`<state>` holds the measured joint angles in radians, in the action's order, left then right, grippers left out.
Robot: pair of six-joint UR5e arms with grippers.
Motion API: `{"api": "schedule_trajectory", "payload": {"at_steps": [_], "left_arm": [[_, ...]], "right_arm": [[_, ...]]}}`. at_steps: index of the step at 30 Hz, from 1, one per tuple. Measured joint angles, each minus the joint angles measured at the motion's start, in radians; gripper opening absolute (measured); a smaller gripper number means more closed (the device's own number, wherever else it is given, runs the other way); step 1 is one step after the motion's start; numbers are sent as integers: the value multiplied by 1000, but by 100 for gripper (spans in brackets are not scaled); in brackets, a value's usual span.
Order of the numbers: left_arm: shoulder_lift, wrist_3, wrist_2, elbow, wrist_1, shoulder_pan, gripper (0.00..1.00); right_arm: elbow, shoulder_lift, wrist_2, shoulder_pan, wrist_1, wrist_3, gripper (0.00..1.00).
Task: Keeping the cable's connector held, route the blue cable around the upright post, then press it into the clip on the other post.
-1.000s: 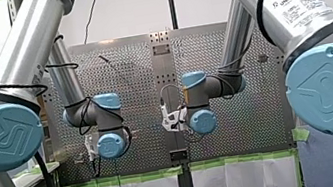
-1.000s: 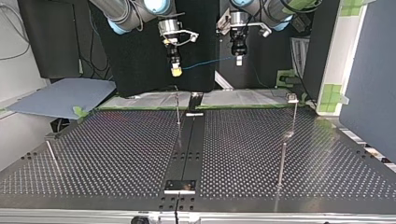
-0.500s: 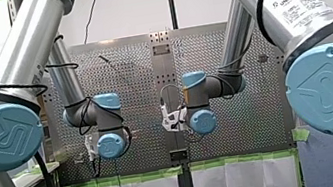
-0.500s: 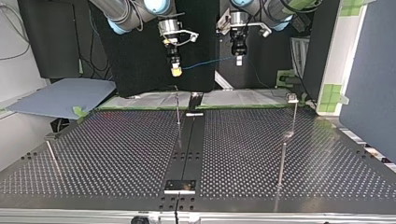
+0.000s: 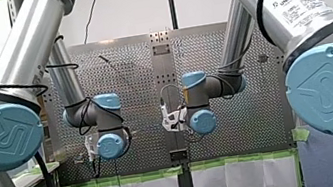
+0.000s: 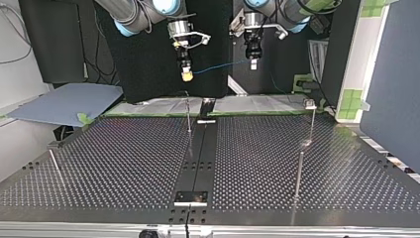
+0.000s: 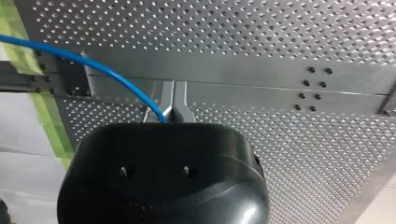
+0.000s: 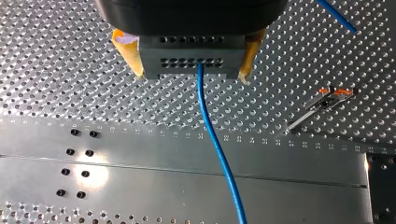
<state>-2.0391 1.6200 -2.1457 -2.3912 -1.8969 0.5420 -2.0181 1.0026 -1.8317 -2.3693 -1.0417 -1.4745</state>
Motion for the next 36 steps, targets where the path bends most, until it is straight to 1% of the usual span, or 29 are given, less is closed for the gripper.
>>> {"api": "schedule_trajectory", "payload": {"at_steps": [4, 6, 7, 10, 11, 13, 16, 18, 22, 26, 30, 36], "left_arm": [[14, 12, 27, 8, -27, -9, 0], [30, 26, 45, 10, -45, -13, 0], [38, 34, 53, 10, -54, -15, 0], [67, 62, 83, 10, -84, -19, 0], [76, 71, 91, 10, -92, -19, 0], [95, 79, 104, 11, -112, -20, 0], [126, 67, 109, 11, -143, -24, 0], [148, 58, 109, 11, -164, -27, 0], [184, 52, 97, 11, -201, -30, 0], [225, 53, 62, 16, -242, -31, 0], [267, 56, 21, 44, -283, -32, 0], [332, 58, -14, 107, -349, -40, 0]], "right_arm": [[-2, -1, -2, 2, 2, 1, 0], [-3, -9, -9, 9, 13, 2, 0], [-2, -11, -11, 11, 20, 0, 0], [1, 2, -14, 11, 48, -17, 0], [2, 11, -9, 11, 61, -21, 0], [3, 27, 3, 11, 79, -23, 0], [11, 54, 27, 13, 108, -25, 0], [24, 73, 39, 15, 127, -23, 0], [56, 109, 49, 14, 162, -24, 0], [97, 151, 58, 18, 204, -28, 0], [140, 193, 78, 21, 247, -31, 0], [199, 258, 109, 21, 311, -38, 0]]}}
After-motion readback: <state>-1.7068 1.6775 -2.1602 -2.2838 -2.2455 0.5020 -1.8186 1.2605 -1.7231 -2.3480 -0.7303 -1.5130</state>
